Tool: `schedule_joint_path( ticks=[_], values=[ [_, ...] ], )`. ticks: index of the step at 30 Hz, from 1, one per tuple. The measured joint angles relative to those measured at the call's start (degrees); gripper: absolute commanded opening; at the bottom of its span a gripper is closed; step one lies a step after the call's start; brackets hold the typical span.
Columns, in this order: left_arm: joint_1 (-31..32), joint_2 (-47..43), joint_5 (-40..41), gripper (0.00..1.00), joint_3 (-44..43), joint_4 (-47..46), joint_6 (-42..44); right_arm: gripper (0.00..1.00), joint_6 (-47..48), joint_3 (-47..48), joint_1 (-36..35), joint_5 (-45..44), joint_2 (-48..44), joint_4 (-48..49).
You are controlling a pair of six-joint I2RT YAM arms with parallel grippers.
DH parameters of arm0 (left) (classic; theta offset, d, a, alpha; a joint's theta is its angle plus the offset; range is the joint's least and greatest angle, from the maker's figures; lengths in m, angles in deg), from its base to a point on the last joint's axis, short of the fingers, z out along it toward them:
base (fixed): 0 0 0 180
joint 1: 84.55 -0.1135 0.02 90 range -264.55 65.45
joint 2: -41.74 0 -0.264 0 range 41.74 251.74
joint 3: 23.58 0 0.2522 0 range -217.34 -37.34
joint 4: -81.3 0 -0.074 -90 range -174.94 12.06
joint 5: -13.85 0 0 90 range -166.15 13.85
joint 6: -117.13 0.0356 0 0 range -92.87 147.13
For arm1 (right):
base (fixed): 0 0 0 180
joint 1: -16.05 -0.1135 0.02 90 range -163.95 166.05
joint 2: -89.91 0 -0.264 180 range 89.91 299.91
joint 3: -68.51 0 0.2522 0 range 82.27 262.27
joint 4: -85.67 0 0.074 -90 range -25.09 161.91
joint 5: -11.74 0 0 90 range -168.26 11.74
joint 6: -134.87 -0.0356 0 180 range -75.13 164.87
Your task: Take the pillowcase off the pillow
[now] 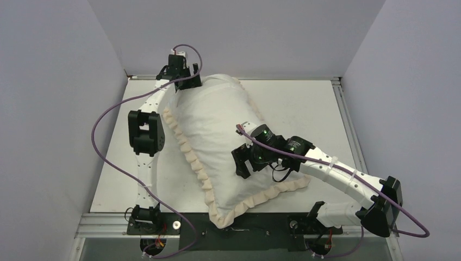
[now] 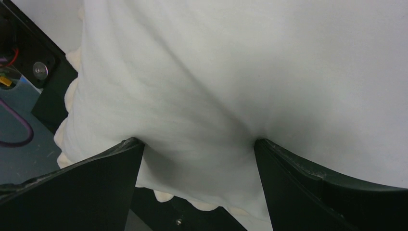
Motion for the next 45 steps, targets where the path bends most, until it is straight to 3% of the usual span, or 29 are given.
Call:
schedule_joint_path(
  ticks=[4, 12, 18, 24, 29, 36, 41, 45],
  values=[
    [0.0, -4.9, -2.4, 0.99, 10.5, -7.1, -2.1, 0.9, -2.0, -3.0, 3.7, 0.5, 0.0, 3.5],
    [-0.3, -25.7, -3.0, 1.0, 43.3, -24.3, -10.2, 0.9, -3.2, -4.9, 20.4, 3.4, 1.2, 7.5],
    [1.3, -38.3, 0.5, 1.0, 64.8, -35.4, -18.3, 0.9, -3.2, -3.2, 29.0, 3.8, 6.3, 12.2],
    [11.2, -54.9, 10.1, 1.0, 79.6, -36.9, -21.8, 0.9, -2.0, 1.1, 33.8, 2.9, 11.3, 16.2],
    [17.2, -70.3, 14.7, 1.0, 88.5, -30.4, -23.1, 0.9, -0.9, 3.5, 36.0, 2.8, 14.1, 20.6],
    [20.1, -82.9, 16.4, 0.96, 87.8, -13.9, -20.9, 0.9, -0.6, 5.1, 37.3, 3.0, 12.7, 21.3],
    [20.1, -79.4, 18.9, 0.96, 77.7, -6.9, -17.6, 0.9, -0.4, 3.9, 37.4, 4.0, 4.9, 18.0],
    [18.6, -73.8, 19.8, 0.96, 68.6, -7.8, -15.9, 0.9, -0.4, 1.6, 37.2, 6.3, -5.4, 14.1]
  ],
)
